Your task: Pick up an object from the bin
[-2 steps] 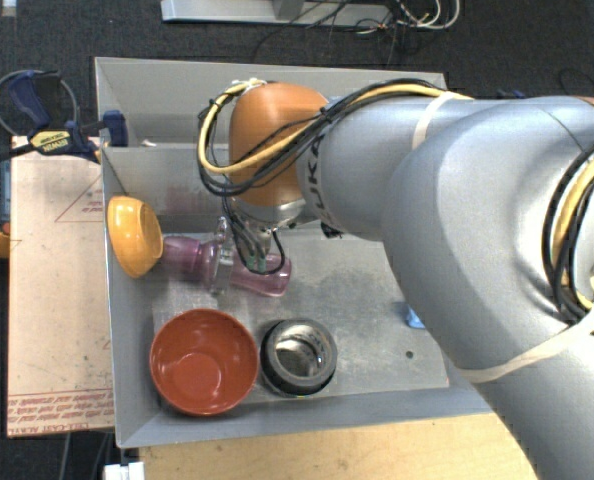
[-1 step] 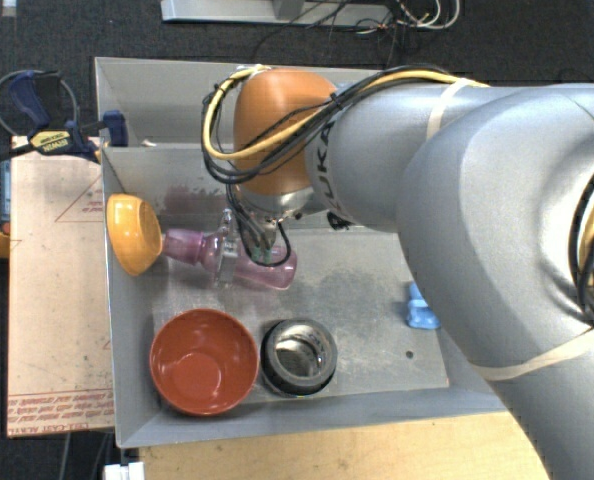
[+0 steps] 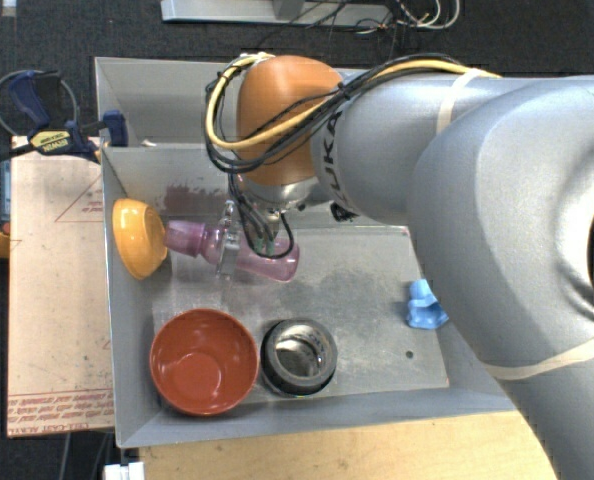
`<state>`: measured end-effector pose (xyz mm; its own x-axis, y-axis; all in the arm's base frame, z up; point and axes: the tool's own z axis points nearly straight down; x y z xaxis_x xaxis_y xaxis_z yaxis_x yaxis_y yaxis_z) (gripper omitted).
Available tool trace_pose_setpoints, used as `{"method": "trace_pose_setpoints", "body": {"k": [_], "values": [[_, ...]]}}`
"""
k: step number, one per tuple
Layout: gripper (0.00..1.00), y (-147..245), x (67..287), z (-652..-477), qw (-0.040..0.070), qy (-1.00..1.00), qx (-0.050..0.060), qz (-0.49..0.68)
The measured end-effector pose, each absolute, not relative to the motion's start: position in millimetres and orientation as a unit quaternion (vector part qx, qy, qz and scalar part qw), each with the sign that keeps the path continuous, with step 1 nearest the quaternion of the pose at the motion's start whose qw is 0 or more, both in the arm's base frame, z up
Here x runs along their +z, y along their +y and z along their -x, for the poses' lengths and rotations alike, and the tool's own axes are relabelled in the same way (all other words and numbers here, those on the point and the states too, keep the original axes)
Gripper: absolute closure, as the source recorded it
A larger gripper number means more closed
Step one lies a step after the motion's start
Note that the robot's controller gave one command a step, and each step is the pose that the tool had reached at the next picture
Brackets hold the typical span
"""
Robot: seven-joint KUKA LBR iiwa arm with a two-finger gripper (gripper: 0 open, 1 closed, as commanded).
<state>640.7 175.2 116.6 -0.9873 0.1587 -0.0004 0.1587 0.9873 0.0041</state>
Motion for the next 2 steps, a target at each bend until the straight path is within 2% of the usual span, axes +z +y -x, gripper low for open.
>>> {"method": "trace_pose_setpoints", "body": {"k": [2], "values": [[1.0, 175, 140, -639.8, -0.001, 0.997, 0.002, -0.08]]}}
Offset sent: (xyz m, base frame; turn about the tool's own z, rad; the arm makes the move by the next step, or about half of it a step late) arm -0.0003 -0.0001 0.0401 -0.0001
